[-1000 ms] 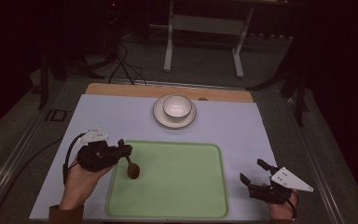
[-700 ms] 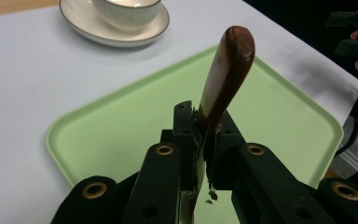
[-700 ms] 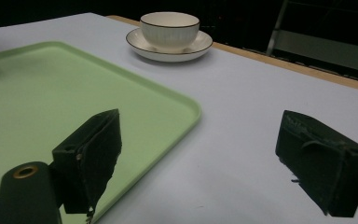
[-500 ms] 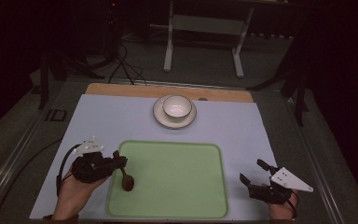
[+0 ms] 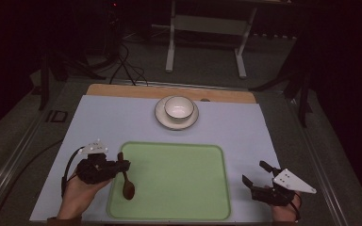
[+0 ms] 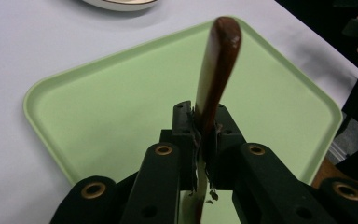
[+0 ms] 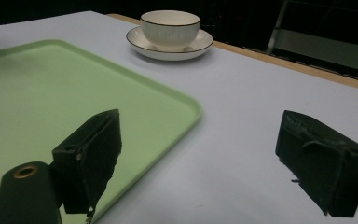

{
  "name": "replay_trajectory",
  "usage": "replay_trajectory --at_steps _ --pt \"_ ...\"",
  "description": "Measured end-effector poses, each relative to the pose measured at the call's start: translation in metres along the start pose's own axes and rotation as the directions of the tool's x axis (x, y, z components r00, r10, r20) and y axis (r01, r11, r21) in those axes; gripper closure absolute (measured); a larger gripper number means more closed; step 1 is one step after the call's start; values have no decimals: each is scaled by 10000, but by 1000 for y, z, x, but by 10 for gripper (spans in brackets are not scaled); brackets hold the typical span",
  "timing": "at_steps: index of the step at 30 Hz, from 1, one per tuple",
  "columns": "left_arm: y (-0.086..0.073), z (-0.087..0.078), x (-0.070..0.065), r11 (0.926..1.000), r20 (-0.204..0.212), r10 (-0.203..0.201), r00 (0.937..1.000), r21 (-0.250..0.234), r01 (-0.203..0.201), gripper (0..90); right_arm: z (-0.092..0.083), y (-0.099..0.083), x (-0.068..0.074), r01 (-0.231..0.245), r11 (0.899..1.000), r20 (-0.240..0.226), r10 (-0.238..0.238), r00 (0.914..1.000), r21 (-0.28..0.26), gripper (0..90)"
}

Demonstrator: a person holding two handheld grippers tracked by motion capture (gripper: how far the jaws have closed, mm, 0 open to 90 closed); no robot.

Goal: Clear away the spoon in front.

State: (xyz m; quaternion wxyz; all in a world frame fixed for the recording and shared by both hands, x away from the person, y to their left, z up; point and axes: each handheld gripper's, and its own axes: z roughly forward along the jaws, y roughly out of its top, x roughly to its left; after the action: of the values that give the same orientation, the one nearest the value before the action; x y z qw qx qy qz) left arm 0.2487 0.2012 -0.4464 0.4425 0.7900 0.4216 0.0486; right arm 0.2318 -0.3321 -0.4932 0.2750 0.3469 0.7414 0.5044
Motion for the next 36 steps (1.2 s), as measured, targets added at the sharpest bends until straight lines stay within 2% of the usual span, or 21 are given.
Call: replay_trajectory --at_steps 7,13,15,19,25,28,36 --pt "1 19 11 9995 24 -244 9997 217 244 803 0 0 1 -3 10000 -41 3 10000 40 139" --pt "-6 31 28 9959 465 -879 9950 269 867 788 1 -1 2 -29 10000 -62 30 10000 65 139" --pt "-7 34 31 9947 497 -989 9939 338 973 783 1 -1 2 -4 10000 -73 5 10000 88 139" --pt "-10 38 35 9935 626 -1063 9924 480 1034 778 2 -1 2 -1 9999 -88 2 10000 121 139" --pt "-15 44 41 9910 514 -1164 9919 725 1126 776 2 -1 2 -7 9999 -117 9 9999 121 139" --pt "-17 46 43 9897 616 -1311 9895 668 1269 778 2 -1 3 12 9999 -123 -10 9999 131 139" --pt "-21 46 46 9895 399 -1369 9898 529 1347 742 2 -1 4 68 9998 -162 -65 9998 166 139"
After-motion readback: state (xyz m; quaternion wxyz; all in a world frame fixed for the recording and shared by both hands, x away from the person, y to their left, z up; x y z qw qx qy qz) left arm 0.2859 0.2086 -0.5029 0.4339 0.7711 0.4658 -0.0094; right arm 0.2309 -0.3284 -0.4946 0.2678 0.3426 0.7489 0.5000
